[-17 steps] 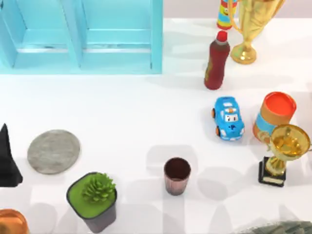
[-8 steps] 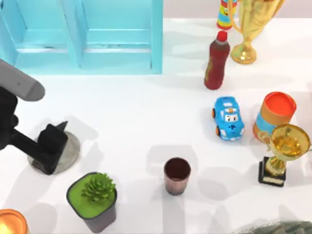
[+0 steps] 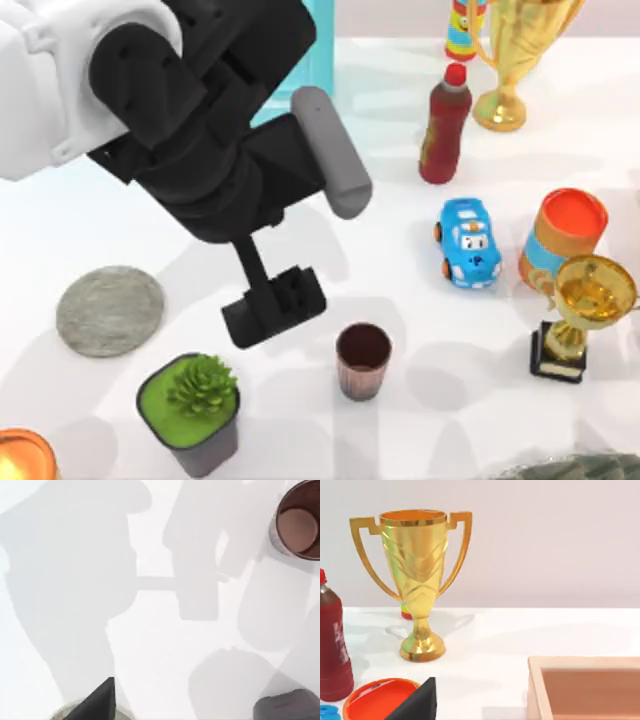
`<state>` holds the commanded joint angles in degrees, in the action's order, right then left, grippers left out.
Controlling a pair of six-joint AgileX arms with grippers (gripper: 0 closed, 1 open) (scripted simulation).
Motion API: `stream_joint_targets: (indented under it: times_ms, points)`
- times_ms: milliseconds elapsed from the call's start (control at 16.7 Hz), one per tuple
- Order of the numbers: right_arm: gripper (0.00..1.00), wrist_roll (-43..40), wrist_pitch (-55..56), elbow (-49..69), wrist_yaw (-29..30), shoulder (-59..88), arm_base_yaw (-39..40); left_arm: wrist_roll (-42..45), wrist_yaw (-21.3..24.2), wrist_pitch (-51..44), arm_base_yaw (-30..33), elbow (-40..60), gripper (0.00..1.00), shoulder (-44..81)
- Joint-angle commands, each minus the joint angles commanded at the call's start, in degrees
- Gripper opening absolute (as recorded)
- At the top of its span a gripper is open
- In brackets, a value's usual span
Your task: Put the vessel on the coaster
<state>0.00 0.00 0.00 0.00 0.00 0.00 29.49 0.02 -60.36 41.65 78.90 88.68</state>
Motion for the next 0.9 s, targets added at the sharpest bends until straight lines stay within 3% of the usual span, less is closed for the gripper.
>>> stream_joint_targets:
  times_ms: [420, 900]
  points:
    - [1.00, 0.0, 0.0, 0.0, 0.0, 0.0, 0.0, 7.7, 0.0, -15.7, 10.9, 20.7, 1.00, 23.3]
    - [1.00, 0.0, 0.0, 0.0, 0.0, 0.0, 0.0, 8.4, 0.0, -17.0, 11.7, 22.4, 1.00, 25.2]
